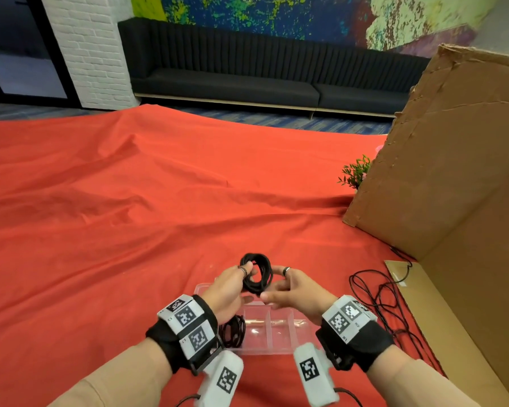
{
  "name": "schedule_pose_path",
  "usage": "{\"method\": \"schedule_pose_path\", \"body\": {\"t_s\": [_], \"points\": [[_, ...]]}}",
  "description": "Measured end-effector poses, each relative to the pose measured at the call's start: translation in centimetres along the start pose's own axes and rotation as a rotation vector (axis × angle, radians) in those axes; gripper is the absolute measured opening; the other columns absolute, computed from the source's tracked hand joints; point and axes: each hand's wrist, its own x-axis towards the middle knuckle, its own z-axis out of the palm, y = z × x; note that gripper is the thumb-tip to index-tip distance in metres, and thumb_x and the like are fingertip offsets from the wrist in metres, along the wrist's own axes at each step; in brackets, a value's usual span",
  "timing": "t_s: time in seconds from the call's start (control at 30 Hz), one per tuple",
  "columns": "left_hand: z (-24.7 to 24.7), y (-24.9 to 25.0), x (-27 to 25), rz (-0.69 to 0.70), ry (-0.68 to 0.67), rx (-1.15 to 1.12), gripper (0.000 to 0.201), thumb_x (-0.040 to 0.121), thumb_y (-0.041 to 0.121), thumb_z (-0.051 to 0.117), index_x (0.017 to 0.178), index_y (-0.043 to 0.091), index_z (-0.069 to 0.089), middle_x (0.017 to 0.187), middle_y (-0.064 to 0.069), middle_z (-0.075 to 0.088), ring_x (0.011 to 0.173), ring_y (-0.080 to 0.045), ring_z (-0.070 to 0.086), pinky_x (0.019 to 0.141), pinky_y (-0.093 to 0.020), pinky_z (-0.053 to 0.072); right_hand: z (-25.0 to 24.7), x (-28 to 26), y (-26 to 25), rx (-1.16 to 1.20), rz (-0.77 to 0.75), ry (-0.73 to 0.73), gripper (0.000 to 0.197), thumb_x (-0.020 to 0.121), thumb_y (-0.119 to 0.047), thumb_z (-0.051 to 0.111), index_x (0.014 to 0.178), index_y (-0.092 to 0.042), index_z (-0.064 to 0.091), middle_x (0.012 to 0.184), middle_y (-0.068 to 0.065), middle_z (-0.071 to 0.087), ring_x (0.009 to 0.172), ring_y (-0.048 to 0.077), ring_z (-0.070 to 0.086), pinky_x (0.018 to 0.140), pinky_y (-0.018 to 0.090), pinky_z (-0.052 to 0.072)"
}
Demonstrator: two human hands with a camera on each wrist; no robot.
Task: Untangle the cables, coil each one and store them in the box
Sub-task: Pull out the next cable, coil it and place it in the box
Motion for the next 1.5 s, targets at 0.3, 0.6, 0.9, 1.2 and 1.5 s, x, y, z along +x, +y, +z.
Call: {"method": "schedule_pose_path", "body": {"t_s": [0.3, 0.6, 0.9, 1.2, 1.5], "points": [[0.0, -5.0, 0.9, -0.213, 0.01, 0.387, 0.032, 0.101, 0.015, 0.033, 0.127, -0.001, 0.04, 0.096, -0.017, 0.06, 0.068, -0.021, 0.06, 0.058, -0.026, 0.054, -0.3, -0.2, 5.3, 0.08, 0.229, -0.108, 0.035, 0.077, -0.003, 0.07, 0.109, -0.011, 0.056, 0.083, 0.005, 0.061, 0.071, 0.014, 0.059, 0.062, 0.02, 0.054], [1.3, -6.6, 1.0, -0.087, 0.125, 0.717, 0.062, 0.097, 0.006, 0.035, 0.145, 0.005, -0.003, 0.074, -0.002, 0.042, 0.054, -0.008, 0.043, 0.041, -0.012, 0.041, 2.1, 0.0, 7.3, -0.17, 0.104, 0.077, 0.023, 0.092, -0.014, 0.057, 0.112, -0.004, 0.049, 0.079, 0.011, 0.06, 0.062, 0.016, 0.058, 0.065, 0.034, 0.055], [-0.1, -4.1, 1.1, -0.242, -0.177, 0.975, 0.018, 0.091, 0.004, 0.033, 0.099, 0.001, 0.049, 0.07, -0.006, 0.052, 0.053, -0.016, 0.051, 0.058, -0.027, 0.047, 2.6, 0.2, 7.5, -0.104, 0.164, 0.187, 0.022, 0.094, -0.004, 0.048, 0.114, 0.005, 0.05, 0.059, 0.002, 0.052, 0.036, 0.002, 0.05, 0.045, 0.018, 0.047], [-0.4, -2.9, 1.1, 0.026, -0.134, 1.617, 0.007, 0.077, 0.0, 0.063, 0.084, 0.002, 0.063, 0.094, -0.018, 0.069, 0.094, -0.034, 0.066, 0.077, -0.04, 0.051, 2.9, 0.1, 8.4, -0.152, 0.226, 0.172, 0.008, 0.093, -0.01, 0.053, 0.101, -0.007, 0.05, 0.054, 0.003, 0.054, 0.041, 0.009, 0.051, 0.044, 0.02, 0.045], [-0.5, -2.8, 1.7, 0.166, -0.06, 1.904, 0.017, 0.079, 0.001, 0.06, 0.095, 0.006, 0.066, 0.103, -0.011, 0.068, 0.099, -0.032, 0.063, 0.075, -0.035, 0.048, 3.6, 0.3, 6.8, -0.545, 0.296, 0.187, 0.021, 0.092, -0.026, 0.055, 0.076, -0.017, 0.045, 0.088, 0.016, 0.068, 0.075, 0.022, 0.062, 0.057, 0.023, 0.045]]}}
